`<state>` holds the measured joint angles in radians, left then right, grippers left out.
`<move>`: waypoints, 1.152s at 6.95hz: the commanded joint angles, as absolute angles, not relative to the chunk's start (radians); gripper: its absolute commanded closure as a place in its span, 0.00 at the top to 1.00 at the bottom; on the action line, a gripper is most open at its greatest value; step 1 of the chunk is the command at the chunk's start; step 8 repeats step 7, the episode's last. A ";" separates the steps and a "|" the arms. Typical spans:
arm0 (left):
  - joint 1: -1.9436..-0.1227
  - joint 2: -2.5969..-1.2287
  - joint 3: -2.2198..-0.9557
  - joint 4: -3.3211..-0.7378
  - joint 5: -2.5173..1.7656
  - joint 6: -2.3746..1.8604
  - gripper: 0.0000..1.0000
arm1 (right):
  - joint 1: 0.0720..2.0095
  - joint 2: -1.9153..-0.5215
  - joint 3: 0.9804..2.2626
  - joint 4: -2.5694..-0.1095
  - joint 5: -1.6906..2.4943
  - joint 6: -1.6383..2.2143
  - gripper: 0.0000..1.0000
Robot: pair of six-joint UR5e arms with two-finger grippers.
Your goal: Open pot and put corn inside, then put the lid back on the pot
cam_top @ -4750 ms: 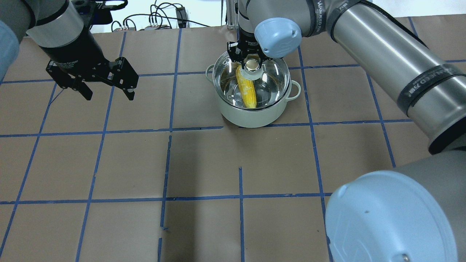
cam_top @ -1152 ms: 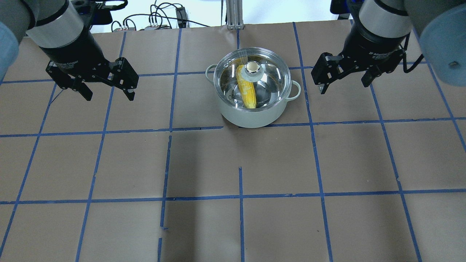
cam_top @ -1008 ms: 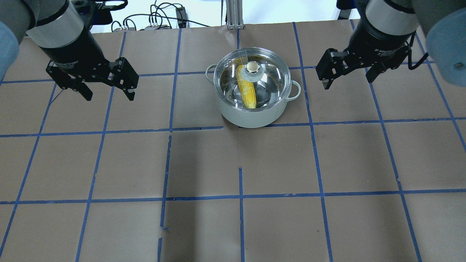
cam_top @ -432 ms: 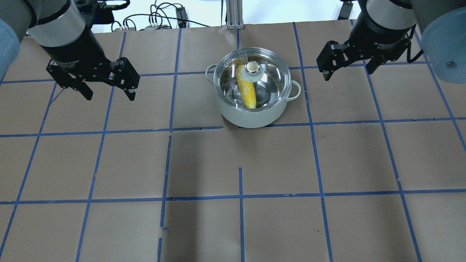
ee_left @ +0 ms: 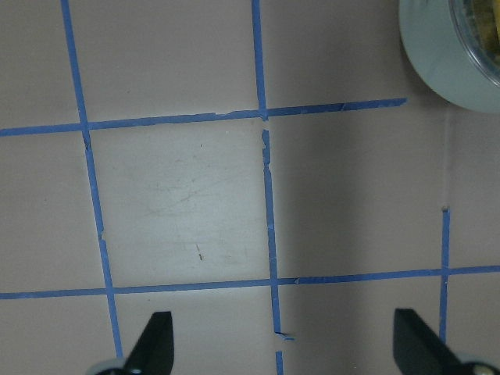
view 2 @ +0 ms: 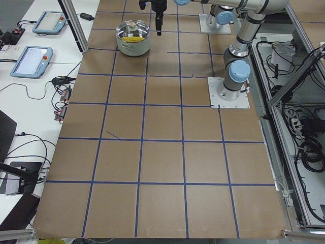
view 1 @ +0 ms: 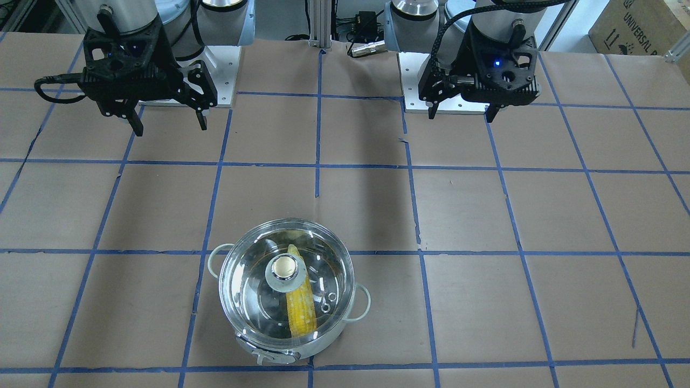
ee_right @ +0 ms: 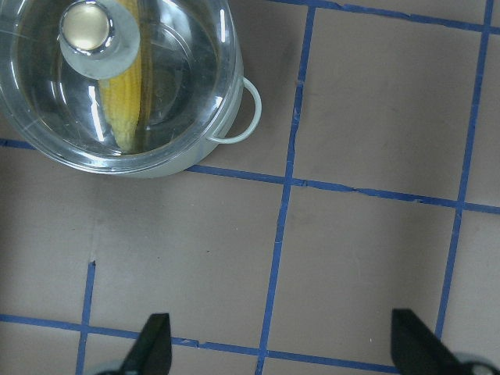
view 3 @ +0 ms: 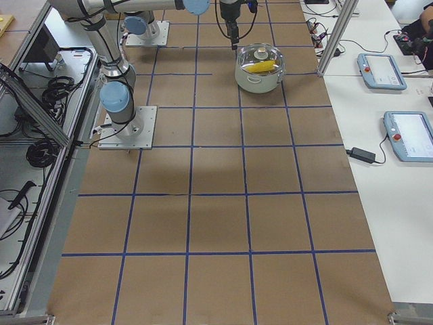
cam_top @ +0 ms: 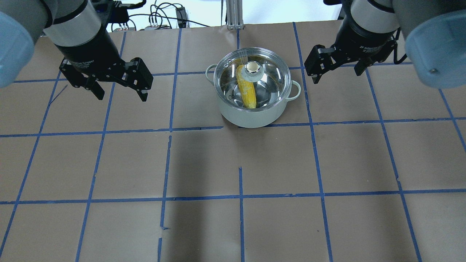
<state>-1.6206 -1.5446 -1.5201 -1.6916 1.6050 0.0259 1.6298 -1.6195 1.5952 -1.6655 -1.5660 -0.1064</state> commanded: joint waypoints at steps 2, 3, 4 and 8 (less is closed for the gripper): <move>-1.608 -1.546 -1.500 -1.689 1.605 0.040 1.00 | 1.634 -1.615 1.601 -1.675 -1.566 -0.109 0.99; -1.606 -1.548 -1.497 -1.690 1.605 0.041 1.00 | 1.634 -1.608 1.605 -1.684 -1.566 -0.109 0.99; -1.608 -1.548 -1.502 -1.690 1.605 0.052 1.00 | 1.634 -1.608 1.605 -1.684 -1.568 -0.109 0.99; -1.606 -1.548 -1.505 -1.687 1.605 0.055 1.00 | 1.634 -1.608 1.605 -1.684 -1.569 -0.107 0.99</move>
